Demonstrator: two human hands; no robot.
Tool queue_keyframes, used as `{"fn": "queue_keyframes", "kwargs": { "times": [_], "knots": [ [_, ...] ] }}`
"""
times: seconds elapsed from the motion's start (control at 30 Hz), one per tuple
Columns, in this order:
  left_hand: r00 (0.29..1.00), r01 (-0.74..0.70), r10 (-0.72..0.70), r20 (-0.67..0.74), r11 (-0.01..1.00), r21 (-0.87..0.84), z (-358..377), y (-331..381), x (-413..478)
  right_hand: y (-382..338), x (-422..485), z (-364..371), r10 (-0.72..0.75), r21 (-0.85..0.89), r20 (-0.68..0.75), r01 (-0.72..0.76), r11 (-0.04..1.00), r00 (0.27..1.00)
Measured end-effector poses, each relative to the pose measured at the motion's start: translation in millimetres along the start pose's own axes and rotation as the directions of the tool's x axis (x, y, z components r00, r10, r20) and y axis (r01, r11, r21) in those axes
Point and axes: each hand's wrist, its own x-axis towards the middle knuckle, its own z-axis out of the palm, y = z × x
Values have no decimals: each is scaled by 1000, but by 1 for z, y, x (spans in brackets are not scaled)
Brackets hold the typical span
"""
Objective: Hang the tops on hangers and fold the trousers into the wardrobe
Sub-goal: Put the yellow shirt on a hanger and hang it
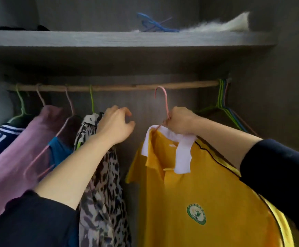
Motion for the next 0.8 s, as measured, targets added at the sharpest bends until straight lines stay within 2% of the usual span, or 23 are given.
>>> {"fn": "queue_keyframes", "kwargs": {
  "times": [0.13,0.23,0.3,0.4,0.5,0.6,0.8],
  "knots": [
    [997,73,-73,-2,994,82,-5,-26,37,-19,38,3,-6,12,1,5,1000,1000],
    [996,76,-72,-53,995,71,-12,-47,64,-33,67,3,-39,-15,-44,38,999,998],
    [997,41,-35,-71,995,88,-13,-58,78,-43,84,4,-72,-44,-77,69,997,994],
    [995,-53,70,-75,977,206,-7,-70,91,-57,107,10,-100,-69,-121,93,993,988],
    [981,-110,131,-143,983,147,0,-84,97,-73,127,20,-105,14,-143,108,994,984],
    [982,-88,91,-168,996,25,2,-93,102,-89,140,35,-102,113,-165,122,986,981],
    [976,-110,100,-193,993,-39,-1,-95,107,-104,148,76,-21,352,21,13,936,1000]
  ]
}}
